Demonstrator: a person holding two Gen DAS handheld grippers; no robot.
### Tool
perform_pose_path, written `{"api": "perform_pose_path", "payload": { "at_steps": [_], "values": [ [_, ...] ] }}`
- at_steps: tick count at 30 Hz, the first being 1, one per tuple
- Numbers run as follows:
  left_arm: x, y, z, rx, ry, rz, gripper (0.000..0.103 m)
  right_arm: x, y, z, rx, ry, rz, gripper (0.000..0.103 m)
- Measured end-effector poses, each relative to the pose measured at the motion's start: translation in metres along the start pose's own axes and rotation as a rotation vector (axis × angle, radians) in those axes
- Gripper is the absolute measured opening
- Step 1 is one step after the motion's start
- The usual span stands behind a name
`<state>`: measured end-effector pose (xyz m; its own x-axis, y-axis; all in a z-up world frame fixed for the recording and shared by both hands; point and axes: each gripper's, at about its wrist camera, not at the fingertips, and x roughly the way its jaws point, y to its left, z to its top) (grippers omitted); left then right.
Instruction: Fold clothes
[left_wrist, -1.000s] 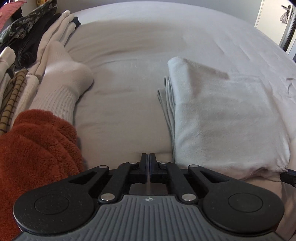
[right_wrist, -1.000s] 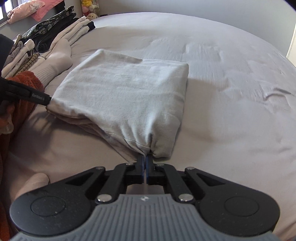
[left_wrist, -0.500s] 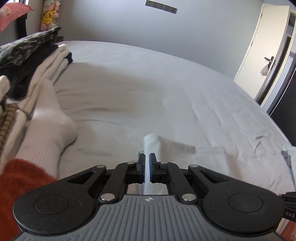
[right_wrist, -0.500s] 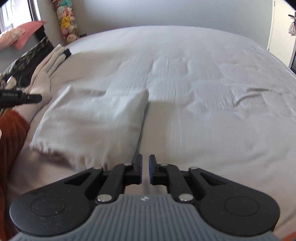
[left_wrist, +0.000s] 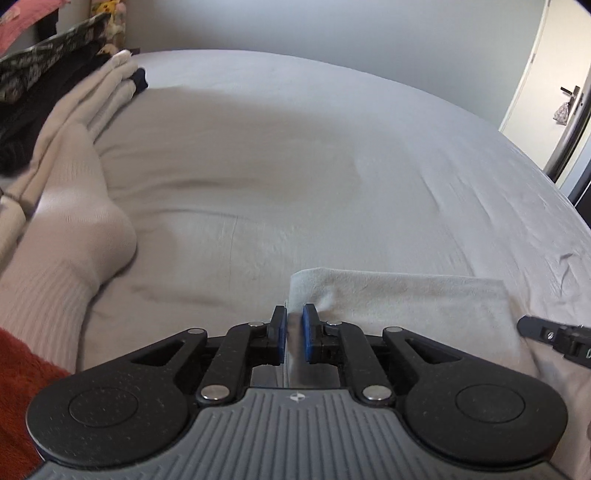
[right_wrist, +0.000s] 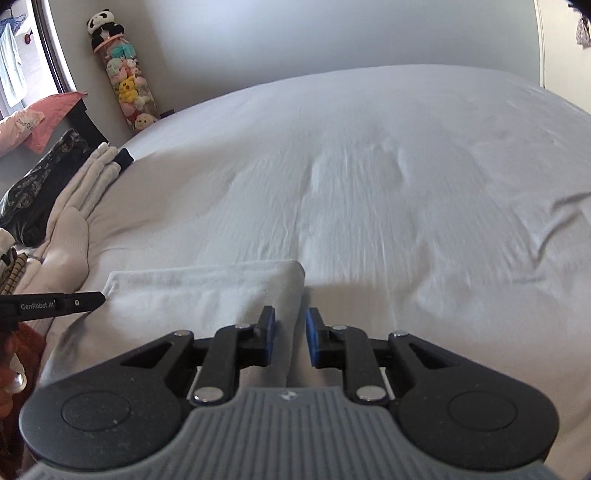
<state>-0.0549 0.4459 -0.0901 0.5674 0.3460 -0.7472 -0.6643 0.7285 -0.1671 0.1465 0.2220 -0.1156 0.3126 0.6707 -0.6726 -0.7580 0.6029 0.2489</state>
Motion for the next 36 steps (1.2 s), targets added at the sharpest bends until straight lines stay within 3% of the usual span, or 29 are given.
{"api": "perform_pose_path", "payload": {
  "at_steps": [6,8,10,11,14,16,21,28,30,34,36],
  "values": [
    [-0.004,-0.002,-0.001,0.010,-0.017,0.026,0.012,0.006,-0.007,-0.001,0.028,0.015,0.020,0.026],
    [-0.016,0.001,-0.002,-0.014,-0.040,0.036,0.023,0.002,-0.015,-0.001,0.079,0.014,0.036,0.039],
    [-0.027,0.010,-0.003,-0.059,-0.048,0.021,0.051,0.000,-0.025,-0.002,0.145,0.022,0.063,0.047],
    [-0.031,0.014,-0.004,-0.085,-0.048,0.006,0.059,-0.001,-0.030,-0.003,0.183,0.033,0.087,0.052],
    [-0.033,0.034,-0.006,-0.206,-0.001,-0.072,0.065,0.000,-0.041,-0.005,0.286,0.060,0.182,0.064],
    [-0.027,0.046,-0.008,-0.279,0.040,-0.113,0.066,0.001,-0.046,-0.007,0.337,0.074,0.220,0.066],
    [-0.008,0.063,-0.016,-0.396,0.105,-0.198,0.067,0.004,-0.053,-0.012,0.378,0.094,0.256,0.066],
    [0.014,0.069,-0.011,-0.436,0.137,-0.301,0.067,0.019,-0.057,-0.015,0.417,0.109,0.326,0.064],
    [0.020,0.071,-0.008,-0.443,0.146,-0.325,0.065,0.024,-0.056,-0.015,0.417,0.114,0.341,0.057],
    [0.025,0.068,-0.007,-0.426,0.148,-0.335,0.057,0.037,-0.064,-0.018,0.494,0.129,0.393,0.034],
    [0.026,0.067,-0.008,-0.425,0.147,-0.335,0.051,0.043,-0.067,-0.019,0.535,0.136,0.423,0.029]
  ]
}}
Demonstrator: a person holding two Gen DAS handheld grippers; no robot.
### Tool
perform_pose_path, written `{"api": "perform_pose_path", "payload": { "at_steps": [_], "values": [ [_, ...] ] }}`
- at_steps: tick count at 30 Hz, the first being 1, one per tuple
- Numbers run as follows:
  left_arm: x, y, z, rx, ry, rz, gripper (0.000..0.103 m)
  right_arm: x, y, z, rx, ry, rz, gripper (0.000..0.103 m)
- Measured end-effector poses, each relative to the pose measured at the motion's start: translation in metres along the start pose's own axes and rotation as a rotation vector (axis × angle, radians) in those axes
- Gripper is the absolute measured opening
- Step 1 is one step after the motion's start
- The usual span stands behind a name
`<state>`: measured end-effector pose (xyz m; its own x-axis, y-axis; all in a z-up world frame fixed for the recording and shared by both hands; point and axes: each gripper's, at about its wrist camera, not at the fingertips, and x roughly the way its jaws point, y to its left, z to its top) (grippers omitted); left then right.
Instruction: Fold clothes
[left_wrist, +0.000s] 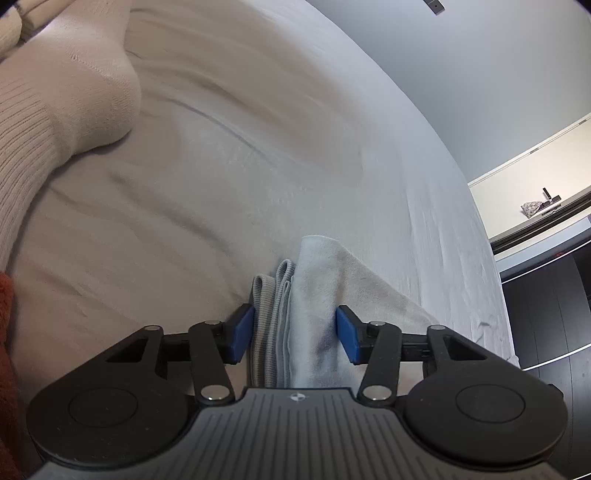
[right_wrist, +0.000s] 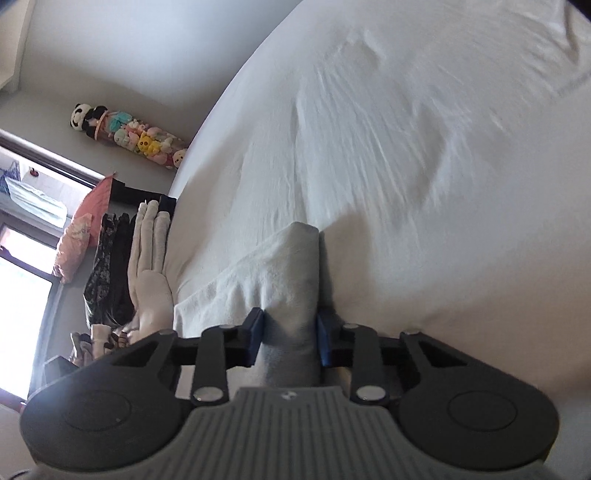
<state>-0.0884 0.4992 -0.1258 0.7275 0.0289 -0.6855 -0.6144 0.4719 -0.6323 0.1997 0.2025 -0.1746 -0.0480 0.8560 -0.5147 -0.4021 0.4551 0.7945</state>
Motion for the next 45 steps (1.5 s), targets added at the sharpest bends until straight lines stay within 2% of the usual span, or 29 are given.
{"api": "perform_pose_path", "payload": {
  "at_steps": [4,11,16,21,25,28,33,37,40,45],
  "values": [
    [0.000,-0.003,-0.004,0.005,-0.012,-0.003,0.038,0.000,0.001,-0.002,0.010,-0.011,0.024,0.022],
    [-0.019,-0.024,-0.015,0.083,-0.093,0.036,0.031,-0.016,0.022,-0.004,-0.009,-0.049,0.039,0.018],
    [-0.064,-0.044,-0.025,0.122,-0.208,0.059,0.030,-0.029,0.066,0.002,-0.096,-0.053,0.045,0.017],
    [-0.134,-0.054,-0.030,0.094,-0.375,0.077,0.029,-0.035,0.142,0.023,-0.255,-0.027,0.080,0.017],
    [-0.205,-0.052,-0.038,0.004,-0.560,0.102,0.029,-0.022,0.226,0.034,-0.406,0.016,0.151,0.017],
    [-0.261,-0.045,-0.044,-0.103,-0.704,0.140,0.029,0.002,0.302,0.036,-0.528,0.077,0.211,0.017],
    [-0.338,-0.022,-0.059,-0.285,-0.912,0.246,0.029,0.060,0.428,0.011,-0.743,0.214,0.312,0.017],
    [-0.381,0.004,-0.066,-0.428,-1.014,0.305,0.029,0.108,0.510,-0.032,-0.897,0.303,0.351,0.017],
    [-0.400,0.024,-0.071,-0.519,-1.076,0.348,0.029,0.140,0.556,-0.064,-0.991,0.361,0.376,0.017],
    [-0.404,0.062,-0.062,-0.648,-1.095,0.404,0.029,0.189,0.594,-0.113,-1.098,0.426,0.371,0.017]
  ]
}}
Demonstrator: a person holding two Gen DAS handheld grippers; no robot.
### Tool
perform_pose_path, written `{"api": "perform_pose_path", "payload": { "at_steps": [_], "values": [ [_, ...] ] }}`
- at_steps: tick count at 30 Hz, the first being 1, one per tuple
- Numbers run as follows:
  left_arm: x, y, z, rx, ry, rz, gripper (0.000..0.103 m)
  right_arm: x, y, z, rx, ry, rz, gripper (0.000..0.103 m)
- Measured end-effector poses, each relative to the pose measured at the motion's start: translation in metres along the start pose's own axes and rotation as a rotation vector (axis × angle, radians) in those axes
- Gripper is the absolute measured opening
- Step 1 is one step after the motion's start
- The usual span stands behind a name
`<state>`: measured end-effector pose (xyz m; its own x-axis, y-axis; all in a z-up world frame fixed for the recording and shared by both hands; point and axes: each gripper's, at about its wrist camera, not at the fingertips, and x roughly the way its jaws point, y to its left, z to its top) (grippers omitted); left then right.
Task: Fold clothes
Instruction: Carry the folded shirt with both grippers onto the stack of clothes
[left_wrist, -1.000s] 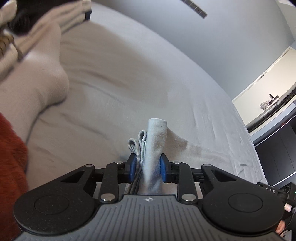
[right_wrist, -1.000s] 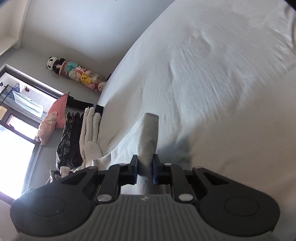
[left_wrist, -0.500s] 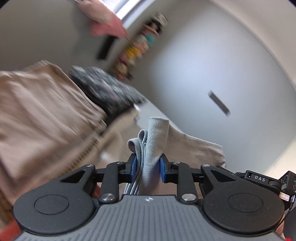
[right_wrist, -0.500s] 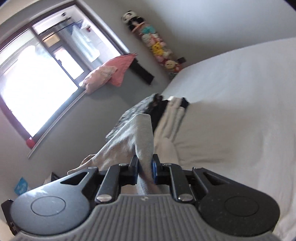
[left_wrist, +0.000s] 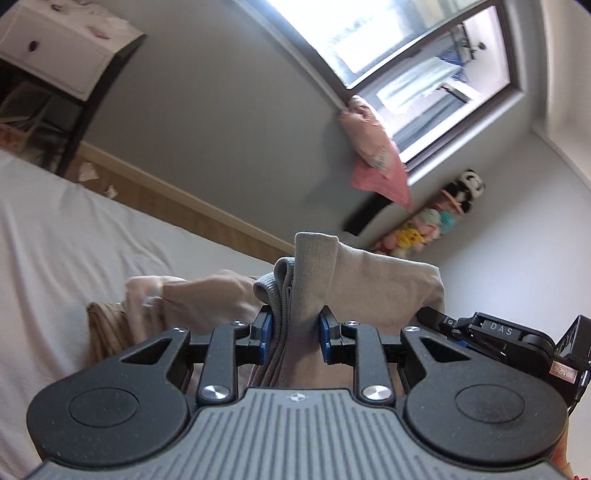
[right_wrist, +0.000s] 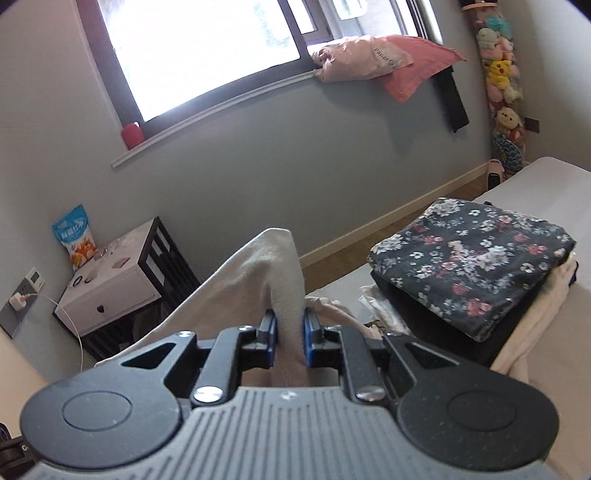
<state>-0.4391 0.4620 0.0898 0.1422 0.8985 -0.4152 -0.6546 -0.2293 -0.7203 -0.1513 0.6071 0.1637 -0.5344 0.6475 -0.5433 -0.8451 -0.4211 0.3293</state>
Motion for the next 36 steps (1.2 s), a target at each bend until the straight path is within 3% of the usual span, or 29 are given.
{"api": "perform_pose_path", "payload": {
  "at_steps": [6,9,10,11,16,21,27,32,34,36],
  "values": [
    [0.029,0.020,0.000,-0.009,0.010,0.079,0.029,0.063,-0.010,-0.004,0.005,0.071,0.017,0.018],
    [0.027,0.029,-0.005,-0.002,0.019,0.095,0.029,0.075,-0.016,-0.008,0.027,0.062,0.004,0.035],
    [0.029,0.033,-0.005,-0.004,0.022,0.096,0.029,0.075,-0.021,-0.009,0.038,0.054,-0.002,0.049],
    [0.031,0.035,-0.004,-0.001,0.025,0.098,0.029,0.074,-0.027,-0.012,0.055,0.043,-0.003,0.052],
    [0.039,0.043,-0.003,-0.003,0.038,0.097,0.029,0.056,-0.066,-0.037,0.169,0.009,0.003,0.060],
    [0.039,0.049,-0.001,0.014,0.050,0.070,0.035,0.047,-0.106,-0.078,0.390,-0.011,0.105,0.060],
    [0.038,0.060,0.012,0.010,0.084,0.025,0.045,0.054,-0.120,-0.110,0.480,-0.019,0.146,0.053],
    [0.040,0.072,0.017,-0.033,0.111,0.007,0.047,0.047,-0.112,-0.115,0.486,-0.064,0.176,0.024],
    [0.040,0.070,0.016,-0.013,0.116,0.007,0.036,0.042,-0.105,-0.113,0.484,-0.091,0.170,0.017],
    [0.038,0.065,0.015,0.013,0.109,0.005,0.031,0.036,-0.097,-0.107,0.471,-0.127,0.160,0.015]
  ]
}}
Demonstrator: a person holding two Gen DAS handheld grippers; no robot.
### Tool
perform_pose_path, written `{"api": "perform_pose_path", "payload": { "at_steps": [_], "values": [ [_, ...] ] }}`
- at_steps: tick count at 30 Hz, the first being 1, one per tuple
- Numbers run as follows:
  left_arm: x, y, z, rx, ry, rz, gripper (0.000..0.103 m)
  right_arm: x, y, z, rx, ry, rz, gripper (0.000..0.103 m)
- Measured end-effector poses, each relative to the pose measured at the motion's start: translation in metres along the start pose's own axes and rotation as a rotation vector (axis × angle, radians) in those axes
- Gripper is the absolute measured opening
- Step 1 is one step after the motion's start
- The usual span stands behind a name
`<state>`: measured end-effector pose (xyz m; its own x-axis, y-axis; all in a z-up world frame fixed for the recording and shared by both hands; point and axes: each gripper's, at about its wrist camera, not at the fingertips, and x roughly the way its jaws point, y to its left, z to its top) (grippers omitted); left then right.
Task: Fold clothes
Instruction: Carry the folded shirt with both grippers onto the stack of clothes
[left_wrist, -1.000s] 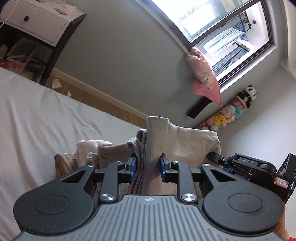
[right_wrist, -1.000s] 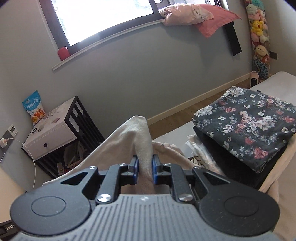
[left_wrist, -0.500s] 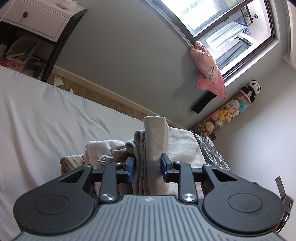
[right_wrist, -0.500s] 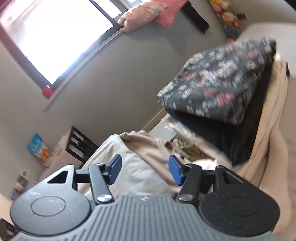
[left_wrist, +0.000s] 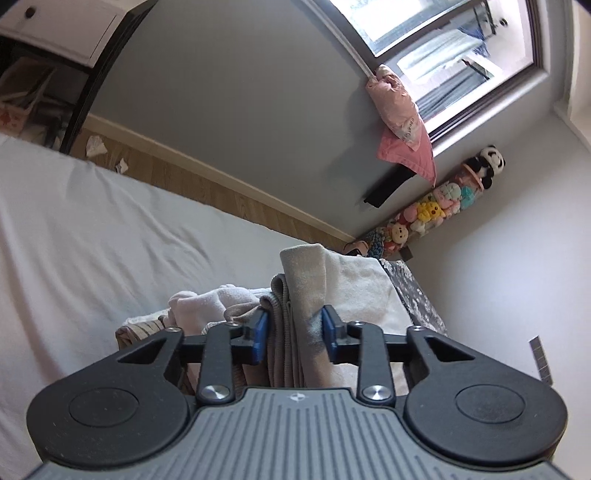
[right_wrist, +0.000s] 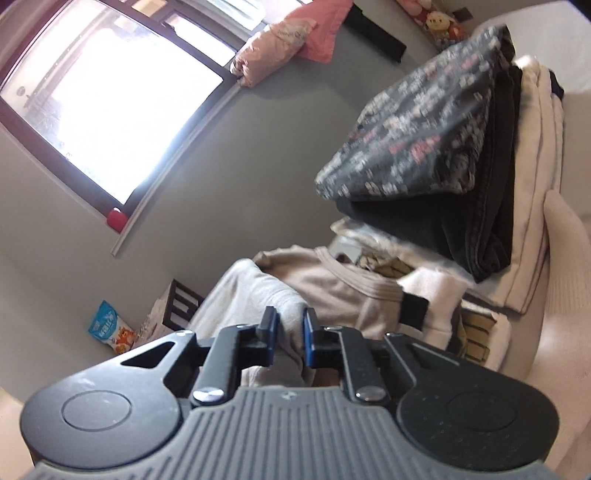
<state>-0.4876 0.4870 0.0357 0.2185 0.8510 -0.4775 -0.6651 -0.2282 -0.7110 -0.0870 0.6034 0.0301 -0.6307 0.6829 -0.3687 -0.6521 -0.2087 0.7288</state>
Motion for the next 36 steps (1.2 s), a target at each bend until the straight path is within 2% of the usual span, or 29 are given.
{"api": "perform_pose_path", "payload": {
  "at_steps": [6,9,11,16,21,25,28,32,36],
  "values": [
    [-0.019,-0.023,0.001,0.007,-0.017,-0.079,0.029,-0.016,0.033,0.030,-0.020,-0.089,0.021,0.013],
    [-0.013,-0.024,-0.003,0.026,-0.011,-0.064,0.029,-0.011,0.029,0.033,-0.022,-0.059,-0.052,0.013],
    [-0.004,-0.015,-0.008,0.019,0.011,-0.027,0.028,-0.005,0.021,0.026,-0.016,-0.027,-0.104,0.013],
    [0.014,0.008,-0.017,0.008,0.045,0.020,0.029,0.013,-0.010,0.004,0.038,-0.009,-0.159,0.013],
    [0.028,0.019,-0.025,0.025,0.048,0.013,0.031,0.031,-0.024,-0.007,0.049,-0.004,-0.200,0.012],
    [0.024,0.016,-0.023,0.050,0.049,-0.001,0.036,0.033,-0.015,-0.006,-0.001,-0.001,-0.238,0.014],
    [0.009,0.009,-0.018,0.101,0.036,-0.002,0.039,0.022,-0.003,-0.003,-0.049,-0.015,-0.243,0.023],
    [-0.019,-0.003,-0.015,0.220,-0.023,0.021,0.043,-0.003,0.020,0.000,-0.165,-0.090,-0.267,0.025],
    [-0.040,-0.022,-0.006,0.346,-0.112,0.025,0.043,-0.015,0.051,-0.008,-0.299,-0.073,-0.227,0.029]
  ]
}}
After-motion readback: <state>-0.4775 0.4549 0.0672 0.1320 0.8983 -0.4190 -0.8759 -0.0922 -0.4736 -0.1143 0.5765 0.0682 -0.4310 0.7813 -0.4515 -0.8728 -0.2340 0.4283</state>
